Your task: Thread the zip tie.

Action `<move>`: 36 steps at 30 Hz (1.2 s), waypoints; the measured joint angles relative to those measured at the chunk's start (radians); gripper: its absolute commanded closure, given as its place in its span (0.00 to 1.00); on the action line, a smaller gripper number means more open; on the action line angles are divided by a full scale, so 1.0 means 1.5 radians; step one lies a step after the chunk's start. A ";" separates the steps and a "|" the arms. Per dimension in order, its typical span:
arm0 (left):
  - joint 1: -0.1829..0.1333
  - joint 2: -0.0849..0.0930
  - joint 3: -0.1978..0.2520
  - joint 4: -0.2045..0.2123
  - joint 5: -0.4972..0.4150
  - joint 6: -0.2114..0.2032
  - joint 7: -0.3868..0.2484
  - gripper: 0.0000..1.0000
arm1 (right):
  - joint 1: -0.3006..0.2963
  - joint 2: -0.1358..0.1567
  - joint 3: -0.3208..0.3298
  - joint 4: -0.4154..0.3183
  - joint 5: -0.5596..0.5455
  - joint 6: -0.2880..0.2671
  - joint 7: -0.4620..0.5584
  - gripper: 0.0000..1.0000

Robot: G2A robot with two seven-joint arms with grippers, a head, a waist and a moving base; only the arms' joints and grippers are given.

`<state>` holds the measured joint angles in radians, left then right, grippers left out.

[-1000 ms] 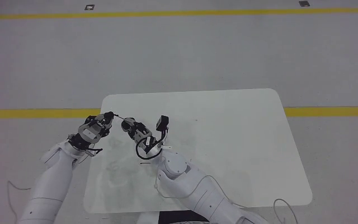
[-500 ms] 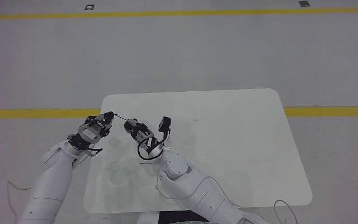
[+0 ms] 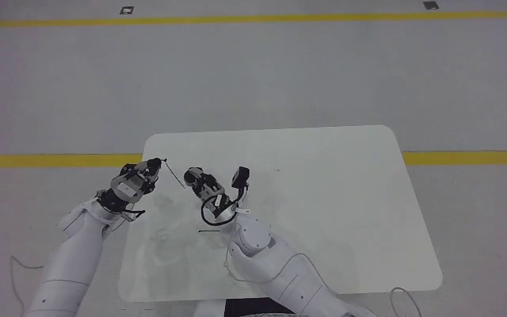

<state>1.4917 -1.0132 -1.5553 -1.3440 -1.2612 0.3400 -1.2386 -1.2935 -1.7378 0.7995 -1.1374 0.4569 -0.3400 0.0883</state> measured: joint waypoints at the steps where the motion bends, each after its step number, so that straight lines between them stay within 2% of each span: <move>1: 0.000 0.000 0.000 0.000 0.000 0.000 0.000 1.00 | -0.008 0.002 0.009 -0.014 -0.007 0.000 0.005 0.00; 4: 0.000 0.000 0.000 0.000 0.000 0.000 0.000 1.00 | -0.048 0.013 0.052 -0.081 -0.033 0.000 0.035 0.00; 7: 0.000 0.000 0.000 0.000 0.000 0.000 0.000 1.00 | -0.100 0.028 0.103 -0.171 -0.071 0.000 0.073 0.00; 12: 0.000 0.000 0.000 0.000 0.000 0.000 0.000 1.00 | -0.153 0.041 0.144 -0.291 -0.150 0.000 0.123 0.00; 22: 0.000 0.000 0.000 0.000 0.000 0.000 0.001 1.00 | -0.153 0.041 0.144 -0.291 -0.149 0.000 0.124 0.00; 25: -0.001 -0.001 -0.001 0.003 0.006 -0.035 0.000 1.00 | -0.153 0.043 0.151 -0.300 -0.160 0.000 0.116 0.00; 30: -0.012 -0.004 -0.002 0.027 -0.013 -0.093 -0.096 1.00 | -0.182 0.054 0.185 -0.367 -0.277 0.000 0.068 0.00; 32: -0.013 -0.004 0.001 0.014 -0.012 -0.111 -0.104 1.00 | -0.194 0.057 0.197 -0.391 -0.285 0.000 0.053 0.00; 36: -0.007 0.000 0.000 -0.003 -0.015 -0.129 -0.101 1.00 | -0.198 0.062 0.213 -0.409 -0.316 0.000 0.031 0.00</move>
<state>1.4813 -1.0140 -1.5556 -1.3483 -1.2832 0.1470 -1.3898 -1.5911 -1.6446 1.1188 -1.7505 -0.0167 -0.3400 0.1341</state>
